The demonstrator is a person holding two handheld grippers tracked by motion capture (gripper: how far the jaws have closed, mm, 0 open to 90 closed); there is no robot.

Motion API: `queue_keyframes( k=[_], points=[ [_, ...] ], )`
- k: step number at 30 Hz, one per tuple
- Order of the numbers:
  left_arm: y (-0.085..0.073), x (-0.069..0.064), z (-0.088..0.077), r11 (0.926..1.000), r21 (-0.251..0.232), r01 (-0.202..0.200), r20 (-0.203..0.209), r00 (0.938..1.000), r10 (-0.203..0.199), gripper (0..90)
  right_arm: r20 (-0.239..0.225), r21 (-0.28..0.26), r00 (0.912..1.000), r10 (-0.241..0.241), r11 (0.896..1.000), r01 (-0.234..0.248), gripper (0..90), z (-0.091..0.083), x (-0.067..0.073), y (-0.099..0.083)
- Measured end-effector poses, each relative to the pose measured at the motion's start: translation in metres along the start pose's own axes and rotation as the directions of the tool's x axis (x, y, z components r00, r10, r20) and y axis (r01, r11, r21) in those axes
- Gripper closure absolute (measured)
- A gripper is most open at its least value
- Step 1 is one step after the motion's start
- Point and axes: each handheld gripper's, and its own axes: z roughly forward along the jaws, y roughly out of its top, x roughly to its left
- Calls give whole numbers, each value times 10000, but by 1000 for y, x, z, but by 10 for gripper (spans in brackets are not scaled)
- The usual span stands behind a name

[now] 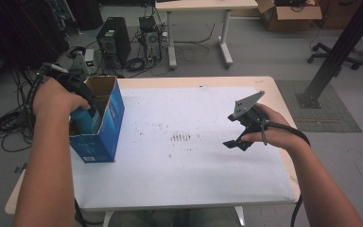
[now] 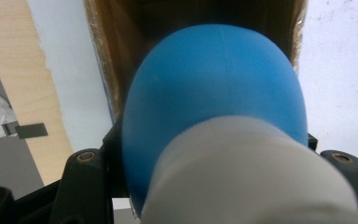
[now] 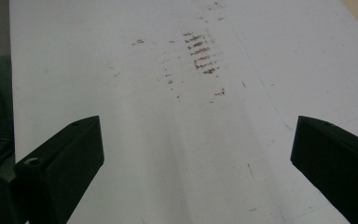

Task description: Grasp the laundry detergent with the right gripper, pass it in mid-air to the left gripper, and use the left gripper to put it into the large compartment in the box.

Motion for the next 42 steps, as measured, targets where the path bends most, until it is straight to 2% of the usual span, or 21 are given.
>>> queue_keyframes(
  k=[27, 42],
  points=[
    [3, -1, 33, 9992, 406, -19, 106, 9999, 14, 393, -8, -84, 10000, 89, 9999, -89, 27, -2, 0, -7],
    [5, 1, 48, 9988, 475, -98, 151, 9998, 91, 393, -7, -99, 10000, 83, 9999, -83, 27, -1, -1, -8]
  ],
)
